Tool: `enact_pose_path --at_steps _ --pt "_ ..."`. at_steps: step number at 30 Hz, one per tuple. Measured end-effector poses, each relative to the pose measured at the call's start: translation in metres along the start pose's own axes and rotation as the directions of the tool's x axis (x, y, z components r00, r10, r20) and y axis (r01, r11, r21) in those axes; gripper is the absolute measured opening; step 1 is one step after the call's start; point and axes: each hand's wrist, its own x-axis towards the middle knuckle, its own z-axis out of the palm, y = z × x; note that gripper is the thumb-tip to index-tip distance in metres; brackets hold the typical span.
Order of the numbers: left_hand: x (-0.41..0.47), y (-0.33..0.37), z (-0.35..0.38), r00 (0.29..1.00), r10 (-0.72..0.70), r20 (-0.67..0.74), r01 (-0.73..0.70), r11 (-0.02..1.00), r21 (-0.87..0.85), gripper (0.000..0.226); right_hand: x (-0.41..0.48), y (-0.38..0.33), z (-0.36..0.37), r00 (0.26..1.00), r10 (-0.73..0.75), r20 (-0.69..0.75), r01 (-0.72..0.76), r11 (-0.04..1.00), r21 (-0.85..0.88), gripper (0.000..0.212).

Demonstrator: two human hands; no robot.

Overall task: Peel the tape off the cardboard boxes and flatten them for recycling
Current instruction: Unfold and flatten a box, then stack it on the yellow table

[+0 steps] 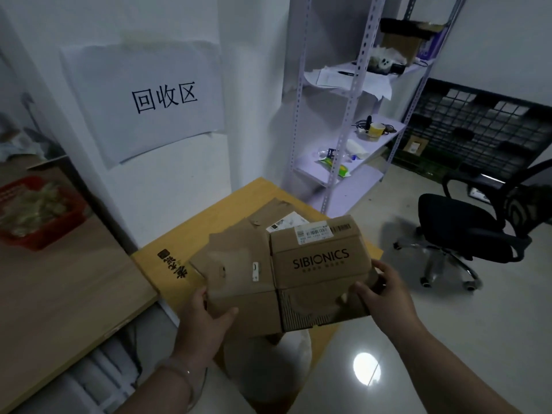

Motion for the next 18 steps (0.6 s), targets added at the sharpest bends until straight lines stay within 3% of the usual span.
enact_pose_path --at_steps 7,13,16,18 --pt "0.046 0.019 0.036 0.984 -0.172 -0.038 0.173 0.985 0.023 0.072 0.094 -0.004 0.016 0.997 -0.03 0.071 0.036 0.996 -0.079 0.052" --pt "0.062 0.02 0.056 0.946 -0.292 -0.141 0.291 0.956 -0.032 0.072 0.157 -0.008 0.044 0.962 -0.102 0.253 0.148 0.975 -0.169 0.054" --pt "0.067 0.022 0.07 0.913 -0.346 -0.214 0.341 0.938 -0.063 0.055 0.193 -0.004 0.064 0.93 -0.148 0.335 0.225 0.953 -0.204 0.046" --pt "0.071 0.024 0.08 0.889 -0.391 -0.238 0.387 0.92 -0.068 0.055 0.217 0.001 0.075 0.901 -0.177 0.395 0.286 0.929 -0.235 0.044"
